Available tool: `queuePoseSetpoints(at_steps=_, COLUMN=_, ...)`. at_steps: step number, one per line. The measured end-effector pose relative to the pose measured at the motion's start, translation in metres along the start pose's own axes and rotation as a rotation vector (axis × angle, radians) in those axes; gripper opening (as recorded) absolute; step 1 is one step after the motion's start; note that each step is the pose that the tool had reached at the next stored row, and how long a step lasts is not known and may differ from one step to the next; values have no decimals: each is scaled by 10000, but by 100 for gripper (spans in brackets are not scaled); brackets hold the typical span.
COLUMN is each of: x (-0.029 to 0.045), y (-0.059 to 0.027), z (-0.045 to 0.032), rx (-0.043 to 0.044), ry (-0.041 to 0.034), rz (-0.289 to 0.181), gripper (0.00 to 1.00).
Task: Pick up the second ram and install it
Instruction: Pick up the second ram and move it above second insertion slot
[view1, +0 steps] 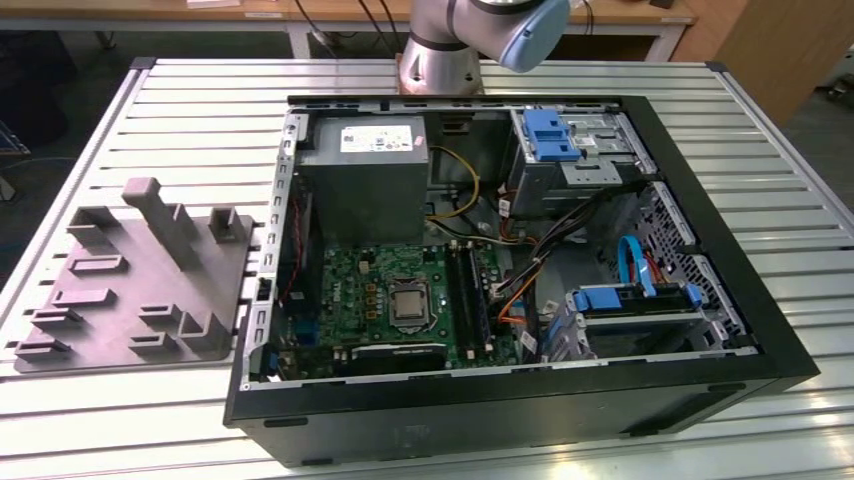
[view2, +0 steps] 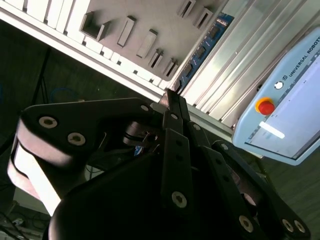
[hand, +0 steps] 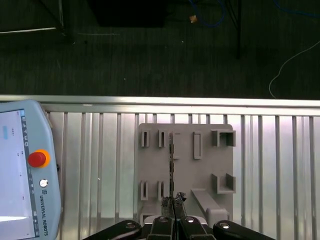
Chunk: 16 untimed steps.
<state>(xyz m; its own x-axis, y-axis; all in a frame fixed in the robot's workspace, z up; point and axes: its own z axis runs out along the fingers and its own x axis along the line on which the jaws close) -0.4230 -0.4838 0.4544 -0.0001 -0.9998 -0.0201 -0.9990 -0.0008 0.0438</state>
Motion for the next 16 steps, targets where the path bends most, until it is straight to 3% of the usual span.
queuePoseSetpoints(at_steps=8, x=0, y=-14, z=-9, rx=-2, ry=2, rz=1, gripper=11)
queuePoseSetpoints(at_steps=16, x=0, y=-195, z=-15, rx=-3, ry=0, rz=2, gripper=11)
